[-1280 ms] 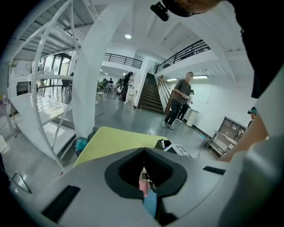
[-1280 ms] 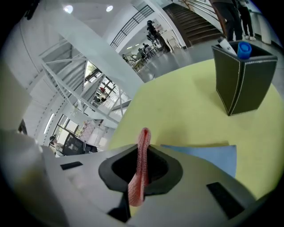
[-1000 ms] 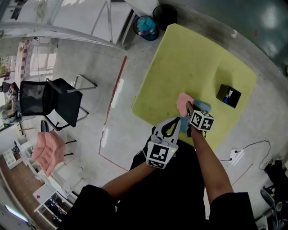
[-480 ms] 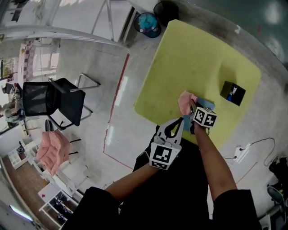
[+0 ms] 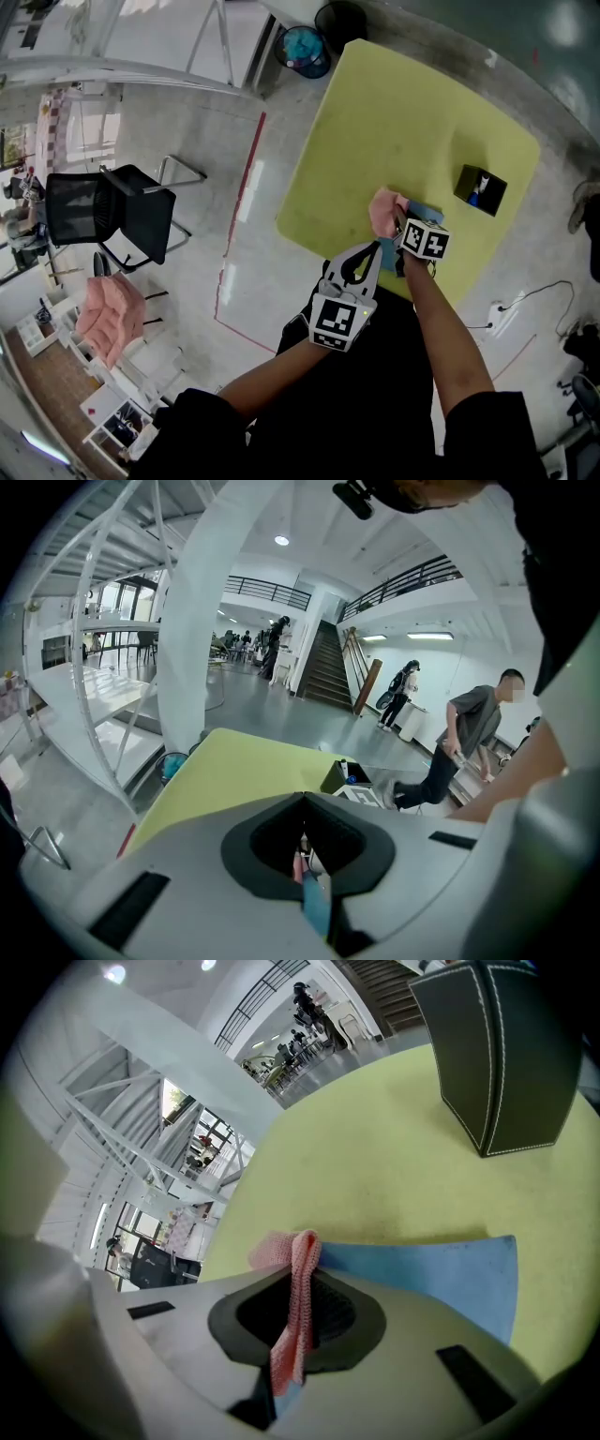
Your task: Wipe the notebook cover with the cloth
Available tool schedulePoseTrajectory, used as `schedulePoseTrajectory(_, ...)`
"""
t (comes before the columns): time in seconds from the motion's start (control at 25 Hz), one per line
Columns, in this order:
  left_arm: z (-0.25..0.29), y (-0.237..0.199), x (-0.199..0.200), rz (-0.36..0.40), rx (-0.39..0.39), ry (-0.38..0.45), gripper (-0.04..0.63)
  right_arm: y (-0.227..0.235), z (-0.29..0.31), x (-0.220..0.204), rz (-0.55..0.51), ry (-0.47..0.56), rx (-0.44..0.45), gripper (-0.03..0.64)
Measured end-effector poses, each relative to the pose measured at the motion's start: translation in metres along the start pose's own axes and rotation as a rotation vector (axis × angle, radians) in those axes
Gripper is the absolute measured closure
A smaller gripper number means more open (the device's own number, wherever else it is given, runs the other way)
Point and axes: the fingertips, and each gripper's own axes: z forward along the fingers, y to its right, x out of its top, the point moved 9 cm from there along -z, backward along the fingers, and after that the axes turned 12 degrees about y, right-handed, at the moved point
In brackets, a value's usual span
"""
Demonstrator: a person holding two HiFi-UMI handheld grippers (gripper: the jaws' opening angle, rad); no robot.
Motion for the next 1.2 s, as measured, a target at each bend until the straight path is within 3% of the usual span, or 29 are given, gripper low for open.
schedulePoseTrajectory(0.44,0.005,0.015,0.007,0.005,-0.023,0.027,0.592,0.013,-0.011,-0.001,0.011,-0.009,0.001,0.580)
schedulePoseTrajectory(1.2,0.024,0.034,-0.001,0.040,-0.042,-0.014,0.592,0.037,-0.035,0.006,0.033,0.018,-0.021,0.580)
